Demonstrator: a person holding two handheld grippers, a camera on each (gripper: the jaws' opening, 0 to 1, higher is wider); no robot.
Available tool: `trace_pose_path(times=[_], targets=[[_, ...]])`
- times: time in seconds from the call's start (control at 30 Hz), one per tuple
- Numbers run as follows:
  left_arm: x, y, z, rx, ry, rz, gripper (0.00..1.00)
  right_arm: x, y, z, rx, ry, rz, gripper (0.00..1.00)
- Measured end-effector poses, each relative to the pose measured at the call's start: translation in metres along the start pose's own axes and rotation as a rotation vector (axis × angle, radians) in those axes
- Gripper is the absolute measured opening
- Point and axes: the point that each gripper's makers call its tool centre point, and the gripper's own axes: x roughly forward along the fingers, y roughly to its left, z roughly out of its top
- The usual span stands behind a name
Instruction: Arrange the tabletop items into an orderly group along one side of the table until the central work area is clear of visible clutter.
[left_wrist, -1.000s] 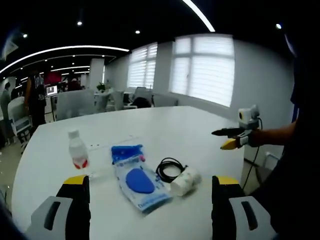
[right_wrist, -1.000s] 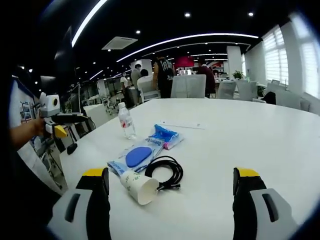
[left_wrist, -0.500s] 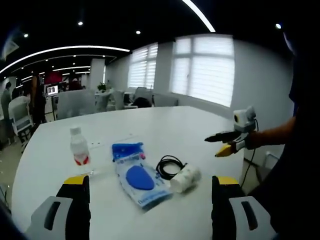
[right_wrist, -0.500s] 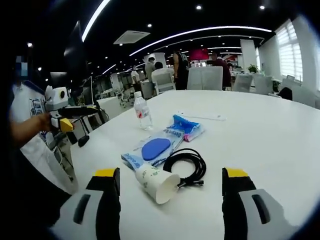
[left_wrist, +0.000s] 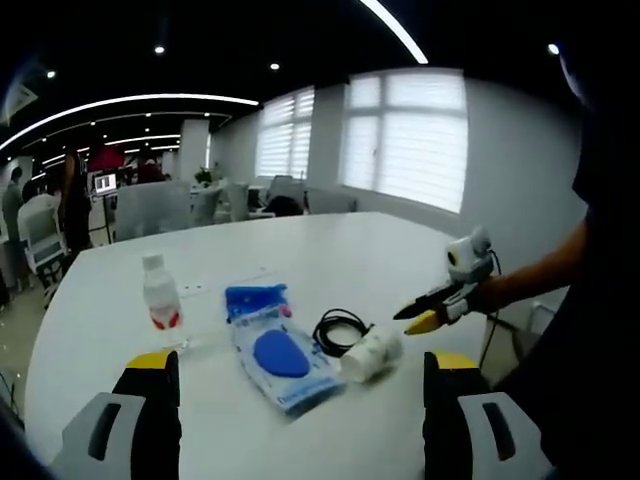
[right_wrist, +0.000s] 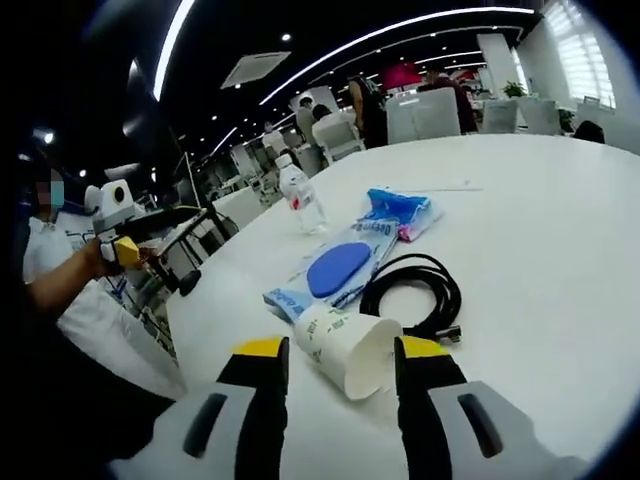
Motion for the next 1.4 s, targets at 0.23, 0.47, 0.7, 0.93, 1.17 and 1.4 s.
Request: trace_pose_path(times=[0.23,0.47,0.7,0.93,1.17,1.4], targets=[[-0.003,0.0,-0.004,-0.001,0.007,0.001,1.0,0.01,0.001,0.002,0.237,-0.037,0.044,0.2],[-0.005,-0.002,-0.007,-0.009,0.006,-0.001,1.0,0.016,0.0,-0.001,0.304,-0.015,0.062,0.1],[-0.008,-0.001,-0.013,-0.015,0.011,-0.008,0.99,0.017,0.006,-0.003,0.323,0.002,0.094,0.0],[-0.009,0.001,-0.016,-0.011,0.009,-0.015,0.98,0.011,0.02,-0.002,0.329,-0.005,0.136,0.0],[-0.008,0.004,-0.017,-0.002,0.016,-0.018,0.98,0.003,0.025,0.012,0.249,-0.029,0.131,0.0],[-0.006,0.005,-0.01,0.011,0.008,-0.019,0.98,-0.007,0.031,0.04,0.132,-0.04,0.128,0.0]])
